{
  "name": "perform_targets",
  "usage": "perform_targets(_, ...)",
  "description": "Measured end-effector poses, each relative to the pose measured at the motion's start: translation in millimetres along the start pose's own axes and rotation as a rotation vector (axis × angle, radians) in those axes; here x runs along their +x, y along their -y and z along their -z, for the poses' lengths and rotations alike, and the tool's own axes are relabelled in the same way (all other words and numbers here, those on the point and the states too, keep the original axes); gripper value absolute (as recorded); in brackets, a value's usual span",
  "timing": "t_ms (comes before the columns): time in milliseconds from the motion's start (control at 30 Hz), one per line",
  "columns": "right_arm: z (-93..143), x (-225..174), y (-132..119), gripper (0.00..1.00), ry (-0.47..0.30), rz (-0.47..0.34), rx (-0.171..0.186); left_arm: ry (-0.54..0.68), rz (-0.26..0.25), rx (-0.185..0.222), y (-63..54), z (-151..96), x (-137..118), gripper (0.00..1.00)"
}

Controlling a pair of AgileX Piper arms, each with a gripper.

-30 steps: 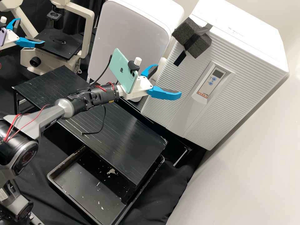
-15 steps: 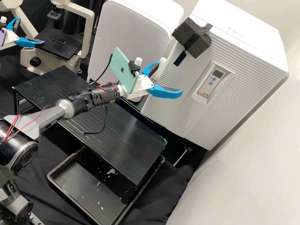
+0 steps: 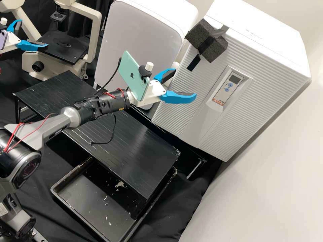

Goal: Open the incubator door

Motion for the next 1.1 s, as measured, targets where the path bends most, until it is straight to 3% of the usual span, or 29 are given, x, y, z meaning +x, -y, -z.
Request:
perform_targets(233,0.9,-0.2,1.1,0.00,-0.013,0.009,0.008,0.000,0.000,0.000,0.0,0.0,0.0,1.00)
perform_targets(833,2.8,-0.8,4.3,0.00,-0.042,0.037,-0.011,0.000,0.000,0.000,0.0,0.0,0.0,1.00)
perform_targets(1100,3.3,-0.8,4.9,0.00,-0.047,0.044,0.000,0.000,0.000,0.000,0.0,0.0,0.0,1.00)
